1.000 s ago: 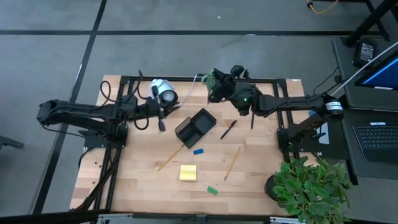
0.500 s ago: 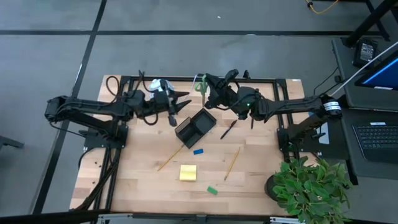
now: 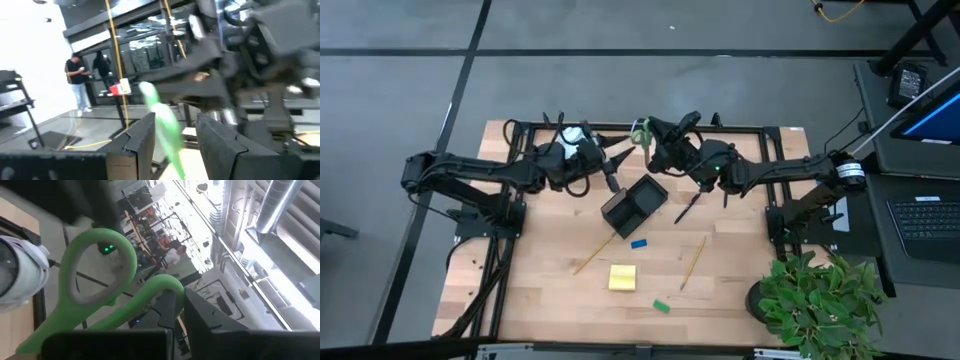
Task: Pick and place office supplies into organizer
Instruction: Put the green scissors into the black desk organizer
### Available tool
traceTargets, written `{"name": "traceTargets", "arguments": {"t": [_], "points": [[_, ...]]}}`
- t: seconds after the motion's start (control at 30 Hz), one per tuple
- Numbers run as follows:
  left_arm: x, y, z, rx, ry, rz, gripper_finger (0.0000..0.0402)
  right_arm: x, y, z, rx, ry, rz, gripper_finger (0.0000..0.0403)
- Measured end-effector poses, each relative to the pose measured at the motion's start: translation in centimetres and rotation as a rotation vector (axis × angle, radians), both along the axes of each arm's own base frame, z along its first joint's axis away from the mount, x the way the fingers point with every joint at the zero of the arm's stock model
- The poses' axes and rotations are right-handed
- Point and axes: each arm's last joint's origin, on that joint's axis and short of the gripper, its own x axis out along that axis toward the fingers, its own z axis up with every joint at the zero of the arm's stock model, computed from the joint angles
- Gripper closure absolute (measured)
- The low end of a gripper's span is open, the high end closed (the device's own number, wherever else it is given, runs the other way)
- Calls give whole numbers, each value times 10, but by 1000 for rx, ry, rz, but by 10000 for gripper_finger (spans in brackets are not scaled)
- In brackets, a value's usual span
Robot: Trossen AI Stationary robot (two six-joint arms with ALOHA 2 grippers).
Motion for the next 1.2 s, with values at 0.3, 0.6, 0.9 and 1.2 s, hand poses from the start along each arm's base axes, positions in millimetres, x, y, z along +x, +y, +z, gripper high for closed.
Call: {"name": "traceTargets", "arguments": {"t": [0.3,0.6,0.9,1.2], "points": [[-11,-1,8,-56,-34,1,265,0,0,1,-2,-16,0,381],[-3,3,-2,-92,-2,-11,265,-1,0,3,-2,-29,0,381],[-1,12,-4,-133,-27,-62,265,-1,0,3,2,-32,2,381],[-2,17,1,-140,-91,-120,265,-1,0,3,3,-34,2,381]]}}
